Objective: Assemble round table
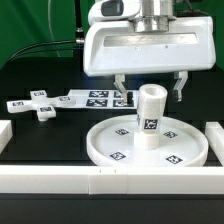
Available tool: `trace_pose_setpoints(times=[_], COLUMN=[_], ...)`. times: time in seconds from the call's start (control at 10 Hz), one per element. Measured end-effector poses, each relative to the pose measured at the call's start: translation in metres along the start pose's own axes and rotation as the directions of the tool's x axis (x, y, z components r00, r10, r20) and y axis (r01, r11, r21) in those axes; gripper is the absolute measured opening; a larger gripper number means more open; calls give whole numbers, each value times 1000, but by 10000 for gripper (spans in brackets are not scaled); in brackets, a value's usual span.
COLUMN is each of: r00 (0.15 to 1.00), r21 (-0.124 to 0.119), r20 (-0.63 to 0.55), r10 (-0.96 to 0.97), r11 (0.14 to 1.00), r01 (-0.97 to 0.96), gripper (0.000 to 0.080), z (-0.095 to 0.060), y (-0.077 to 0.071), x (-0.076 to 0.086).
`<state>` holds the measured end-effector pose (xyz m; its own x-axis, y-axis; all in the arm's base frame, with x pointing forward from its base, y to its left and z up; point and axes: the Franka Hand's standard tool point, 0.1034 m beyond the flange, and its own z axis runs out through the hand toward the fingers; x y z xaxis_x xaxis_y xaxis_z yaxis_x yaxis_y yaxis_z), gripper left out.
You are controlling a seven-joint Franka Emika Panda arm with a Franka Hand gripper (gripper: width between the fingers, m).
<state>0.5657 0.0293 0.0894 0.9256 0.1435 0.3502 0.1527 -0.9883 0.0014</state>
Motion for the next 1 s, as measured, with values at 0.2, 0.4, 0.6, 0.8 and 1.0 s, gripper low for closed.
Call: trace_pose_setpoints(times=[0.2, 0.4, 0.6, 0.8, 1.0], r00=[1000, 1000, 1000, 998, 975], r21=[3, 3, 5, 17, 73], r20=[5, 3, 11, 57, 223], r10=[0, -1, -1, 0, -9], r11=[1000, 1000, 1000, 1000, 997], r01=[0, 1, 1, -1, -8], gripper=[647, 649, 649, 649, 649], z=[-15, -19, -17, -14, -14], y=[1, 1, 0, 1, -3], x=[3, 4, 2, 0, -1])
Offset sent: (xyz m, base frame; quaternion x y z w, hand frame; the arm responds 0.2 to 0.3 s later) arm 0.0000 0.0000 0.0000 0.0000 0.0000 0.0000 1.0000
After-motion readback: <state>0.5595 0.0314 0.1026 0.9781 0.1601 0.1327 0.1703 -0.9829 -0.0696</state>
